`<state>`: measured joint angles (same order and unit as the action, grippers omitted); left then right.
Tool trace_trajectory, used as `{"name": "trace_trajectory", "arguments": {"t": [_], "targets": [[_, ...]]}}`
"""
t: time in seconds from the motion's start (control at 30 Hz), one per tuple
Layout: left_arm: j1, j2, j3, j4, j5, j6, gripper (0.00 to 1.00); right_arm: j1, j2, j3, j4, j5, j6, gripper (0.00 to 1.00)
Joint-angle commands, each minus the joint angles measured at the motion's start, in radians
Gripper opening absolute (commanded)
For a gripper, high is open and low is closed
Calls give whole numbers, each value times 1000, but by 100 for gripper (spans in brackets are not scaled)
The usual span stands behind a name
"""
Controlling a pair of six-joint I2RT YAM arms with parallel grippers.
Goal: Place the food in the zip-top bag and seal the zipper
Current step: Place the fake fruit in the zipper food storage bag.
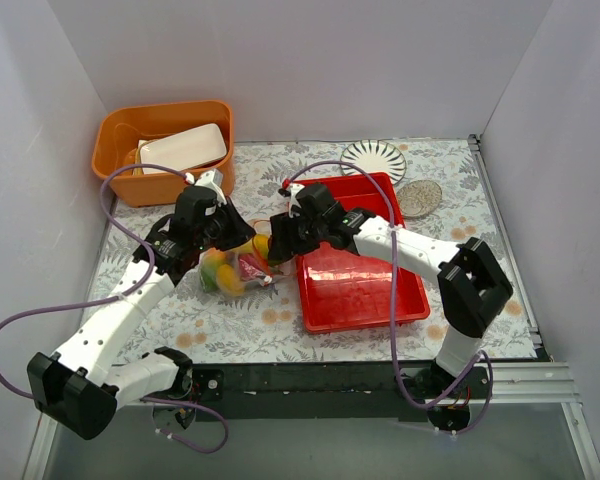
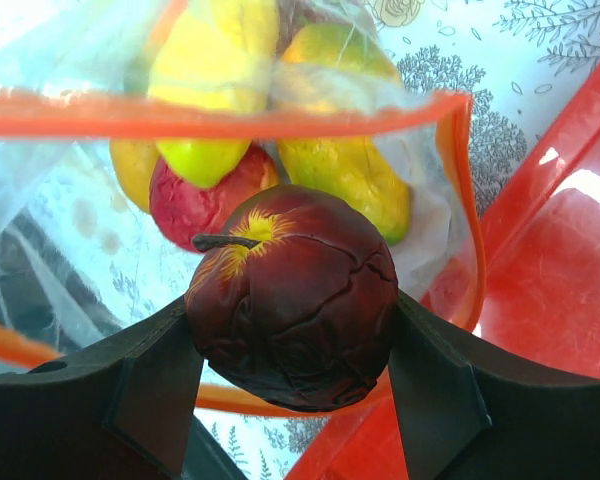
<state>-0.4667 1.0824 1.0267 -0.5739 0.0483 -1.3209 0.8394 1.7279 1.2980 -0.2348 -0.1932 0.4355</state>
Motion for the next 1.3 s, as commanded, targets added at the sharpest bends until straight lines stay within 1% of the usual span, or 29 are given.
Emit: {"name": "trace_trajectory", "arguments": {"t": [0.0, 0.13, 0.33, 0.4, 0.5, 0.6, 0.63, 0.67, 0.73, 0.8, 0.83, 1.03, 1.1, 1.13, 1.17, 1.23, 1.27], "targets": [[-1, -38, -1, -9, -14, -6, 0, 18, 38, 109, -3, -22, -20, 42], [-1, -49, -5, -11, -21, -15, 0, 38, 68, 147, -38, -26, -40, 47], [-1, -49, 6, -20, -30, -11, 0, 81, 110, 225, -107, -9, -79, 50], [-1, -42, 32, -35, -30, -8, 0, 96, 116, 241, -107, -26, -103, 50], [-1, -48, 49, -37, -34, -1, 0, 109, 122, 259, -92, -64, -116, 55], [-1, -50, 56, -47, -36, 0, 0, 122, 128, 256, -69, -92, -119, 57], [-1, -52, 56, -49, -36, -1, 0, 125, 131, 256, -66, -101, -118, 59], [-1, -55, 58, -52, -65, -8, 0, 127, 137, 261, -81, -97, -116, 61], [-1, -65, 59, -55, -70, -12, 0, 130, 147, 268, -100, -84, -115, 70], [-1, -76, 61, -55, -77, -18, 0, 130, 147, 264, -129, -42, -115, 73], [-1, -82, 67, -57, -87, -21, 0, 130, 144, 255, -130, -32, -116, 79], [-1, -88, 78, -61, -126, -12, 0, 130, 72, 208, -97, -26, -159, 93], [-1, -79, 84, -67, -128, -8, 0, 129, 45, 208, -98, -14, -169, 94], [-1, -79, 85, -69, -130, -3, 0, 129, 36, 210, -107, 4, -169, 98], [-1, -78, 85, -70, -130, -1, 0, 129, 15, 205, -113, 50, -162, 98], [-1, -78, 88, -69, -139, -1, 0, 122, -10, 192, -118, 93, -150, 98], [-1, -78, 88, -69, -142, -1, 0, 121, -40, 167, -123, 148, -133, 98]]}}
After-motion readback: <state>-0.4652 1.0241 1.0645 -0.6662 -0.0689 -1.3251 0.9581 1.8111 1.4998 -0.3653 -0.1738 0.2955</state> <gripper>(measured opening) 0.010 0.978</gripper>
